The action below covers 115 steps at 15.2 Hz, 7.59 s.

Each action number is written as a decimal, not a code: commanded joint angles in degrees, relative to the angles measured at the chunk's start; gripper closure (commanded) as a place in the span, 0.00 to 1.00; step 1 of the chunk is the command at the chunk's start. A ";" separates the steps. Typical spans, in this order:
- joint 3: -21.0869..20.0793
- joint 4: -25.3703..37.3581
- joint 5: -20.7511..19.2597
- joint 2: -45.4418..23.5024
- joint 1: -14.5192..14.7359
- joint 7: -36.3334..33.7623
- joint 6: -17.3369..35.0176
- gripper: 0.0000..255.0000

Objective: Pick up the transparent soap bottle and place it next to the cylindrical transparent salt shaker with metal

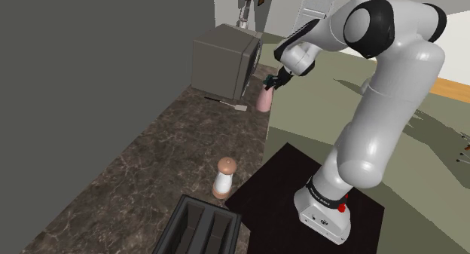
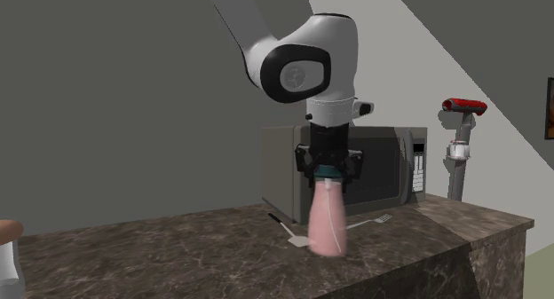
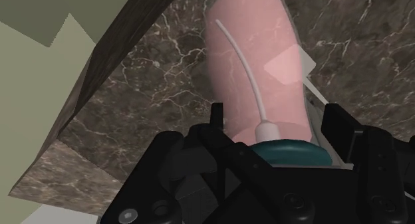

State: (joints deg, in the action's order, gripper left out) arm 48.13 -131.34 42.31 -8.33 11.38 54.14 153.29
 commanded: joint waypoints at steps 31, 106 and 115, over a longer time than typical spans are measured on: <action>-0.90 8.88 -36.59 19.73 -0.81 -29.73 -17.10 1.00; -80.55 -5.49 -41.26 46.56 0.80 -112.01 -33.08 1.00; -82.54 -11.53 -41.06 45.69 0.83 -113.86 -26.31 1.00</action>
State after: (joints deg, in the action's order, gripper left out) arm -34.19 -142.29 1.23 37.44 12.21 -59.51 126.28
